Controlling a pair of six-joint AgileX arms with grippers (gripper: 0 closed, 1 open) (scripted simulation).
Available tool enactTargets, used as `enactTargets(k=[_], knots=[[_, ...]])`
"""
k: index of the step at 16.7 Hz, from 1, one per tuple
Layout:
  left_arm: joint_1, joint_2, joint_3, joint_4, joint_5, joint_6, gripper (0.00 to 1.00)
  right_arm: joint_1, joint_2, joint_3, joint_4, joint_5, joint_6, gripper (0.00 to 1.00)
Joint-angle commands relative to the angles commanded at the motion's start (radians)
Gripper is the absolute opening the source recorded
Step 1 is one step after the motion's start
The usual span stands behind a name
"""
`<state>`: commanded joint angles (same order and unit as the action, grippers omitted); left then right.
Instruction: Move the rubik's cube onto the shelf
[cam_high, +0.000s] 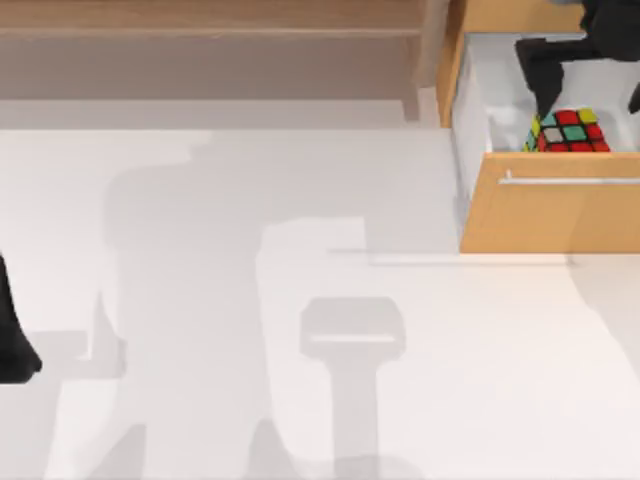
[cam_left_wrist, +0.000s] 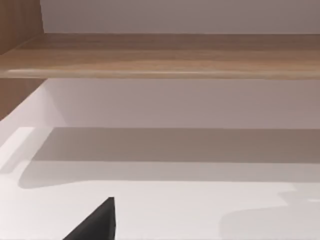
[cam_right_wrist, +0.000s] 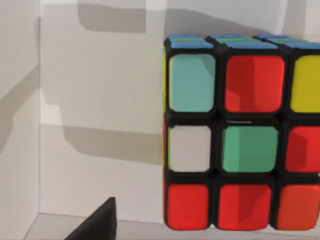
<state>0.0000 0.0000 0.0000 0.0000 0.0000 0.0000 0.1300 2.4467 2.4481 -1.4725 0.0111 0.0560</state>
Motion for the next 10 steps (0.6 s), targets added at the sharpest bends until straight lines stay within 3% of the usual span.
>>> enactTargets(k=[10], knots=[[0.0,0.0,0.0,0.0,0.0,0.0,1.0,0.001,-0.045,-0.141,0.093,0.0,-0.001,1.0]])
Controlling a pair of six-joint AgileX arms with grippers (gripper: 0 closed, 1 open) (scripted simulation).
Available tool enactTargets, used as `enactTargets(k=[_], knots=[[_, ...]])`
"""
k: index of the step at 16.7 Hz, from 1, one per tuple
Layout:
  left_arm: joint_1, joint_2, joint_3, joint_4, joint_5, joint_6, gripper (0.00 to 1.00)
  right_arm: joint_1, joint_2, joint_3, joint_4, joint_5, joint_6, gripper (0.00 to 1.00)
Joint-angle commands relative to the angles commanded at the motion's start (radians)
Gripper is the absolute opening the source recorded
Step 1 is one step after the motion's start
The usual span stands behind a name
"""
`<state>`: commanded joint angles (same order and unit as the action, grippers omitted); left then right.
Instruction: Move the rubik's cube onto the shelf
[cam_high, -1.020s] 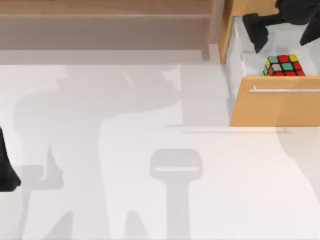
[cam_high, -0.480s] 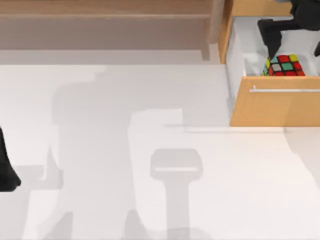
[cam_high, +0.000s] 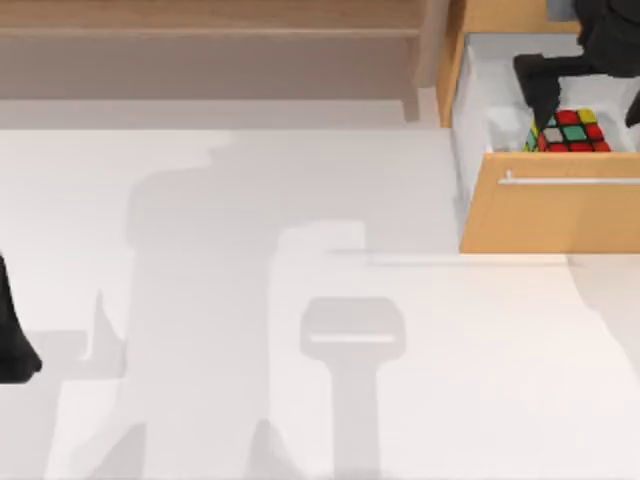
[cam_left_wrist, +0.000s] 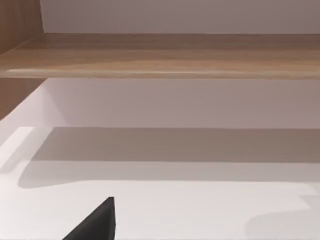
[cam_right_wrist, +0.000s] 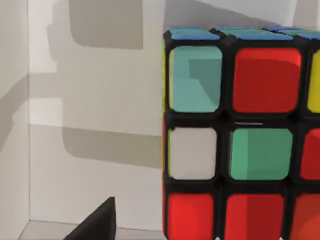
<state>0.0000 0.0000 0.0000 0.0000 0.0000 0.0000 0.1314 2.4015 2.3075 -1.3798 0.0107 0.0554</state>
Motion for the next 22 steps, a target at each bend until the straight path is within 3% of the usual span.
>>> enactTargets(k=[10,22], knots=[[0.0,0.0,0.0,0.0,0.0,0.0,1.0,-0.001,0.061,-0.068,0.132,0.001,0.001,1.0],[0.0,0.0,0.0,0.0,0.0,0.0,1.0,-0.001,0.061,-0.068,0.132,0.001,0.001,0.1]])
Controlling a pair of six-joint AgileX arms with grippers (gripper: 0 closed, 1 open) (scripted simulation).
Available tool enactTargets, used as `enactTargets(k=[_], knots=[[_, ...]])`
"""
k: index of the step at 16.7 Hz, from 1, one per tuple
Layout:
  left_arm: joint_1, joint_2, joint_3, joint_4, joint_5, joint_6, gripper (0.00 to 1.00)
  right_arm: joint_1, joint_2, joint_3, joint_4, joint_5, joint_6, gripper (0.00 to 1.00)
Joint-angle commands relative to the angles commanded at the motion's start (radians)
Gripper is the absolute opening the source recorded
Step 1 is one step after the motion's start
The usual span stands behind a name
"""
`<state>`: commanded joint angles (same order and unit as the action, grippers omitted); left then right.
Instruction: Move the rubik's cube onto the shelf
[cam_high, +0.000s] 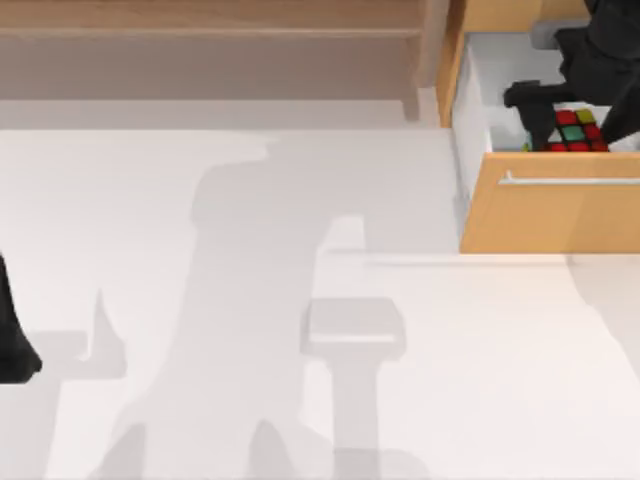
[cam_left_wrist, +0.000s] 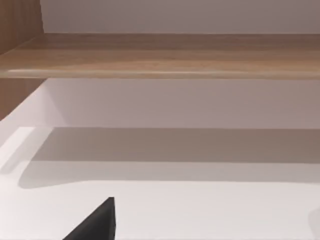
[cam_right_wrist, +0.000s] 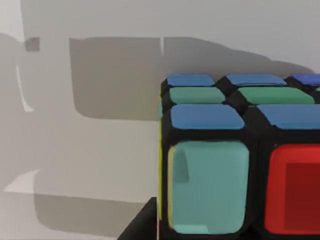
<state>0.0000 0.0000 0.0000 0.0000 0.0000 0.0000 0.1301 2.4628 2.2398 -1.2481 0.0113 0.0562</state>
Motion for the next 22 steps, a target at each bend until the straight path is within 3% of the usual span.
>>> enactTargets(k=[2,12,22], knots=[[0.0,0.0,0.0,0.0,0.0,0.0,1.0,0.0,0.0,0.0,0.0,0.0,0.0,0.0],[0.0,0.0,0.0,0.0,0.0,0.0,1.0,0.003,-0.008,-0.005,-0.008,0.004,0.003,0.0],[0.0,0.0,0.0,0.0,0.0,0.0,1.0,0.096,-0.249,0.085,-0.095,0.093,0.089,0.0]])
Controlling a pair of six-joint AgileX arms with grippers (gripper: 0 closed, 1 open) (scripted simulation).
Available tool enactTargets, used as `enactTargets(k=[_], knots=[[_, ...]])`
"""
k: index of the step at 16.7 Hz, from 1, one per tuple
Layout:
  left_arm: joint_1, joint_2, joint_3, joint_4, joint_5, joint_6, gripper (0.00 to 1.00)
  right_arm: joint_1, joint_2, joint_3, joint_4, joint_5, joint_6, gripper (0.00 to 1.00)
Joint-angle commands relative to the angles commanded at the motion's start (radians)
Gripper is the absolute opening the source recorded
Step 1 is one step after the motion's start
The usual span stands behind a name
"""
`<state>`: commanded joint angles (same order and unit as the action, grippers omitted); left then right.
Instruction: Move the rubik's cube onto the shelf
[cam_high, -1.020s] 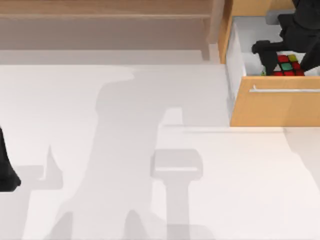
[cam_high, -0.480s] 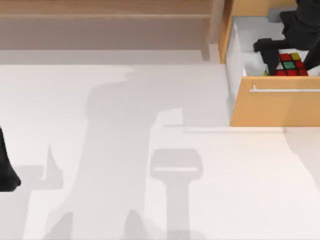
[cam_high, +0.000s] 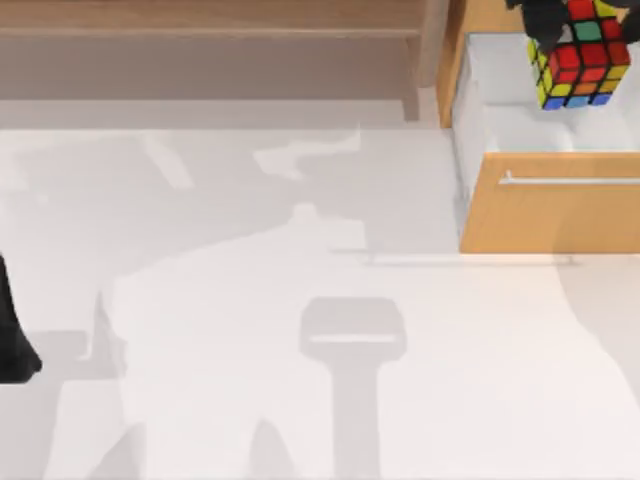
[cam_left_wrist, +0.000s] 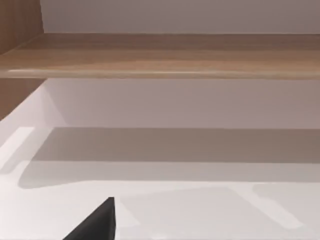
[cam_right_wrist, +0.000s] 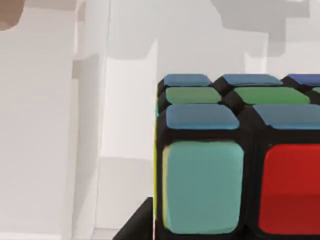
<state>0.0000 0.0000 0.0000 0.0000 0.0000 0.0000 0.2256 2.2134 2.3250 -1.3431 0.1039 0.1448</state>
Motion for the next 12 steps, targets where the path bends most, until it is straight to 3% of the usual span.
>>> enactTargets(k=[5,12], knots=[[0.0,0.0,0.0,0.0,0.0,0.0,1.0,-0.011,0.0,0.054,-0.031,-0.003,0.004,0.0],[0.0,0.0,0.0,0.0,0.0,0.0,1.0,-0.081,0.223,0.05,-0.056,-0.077,-0.074,0.0]])
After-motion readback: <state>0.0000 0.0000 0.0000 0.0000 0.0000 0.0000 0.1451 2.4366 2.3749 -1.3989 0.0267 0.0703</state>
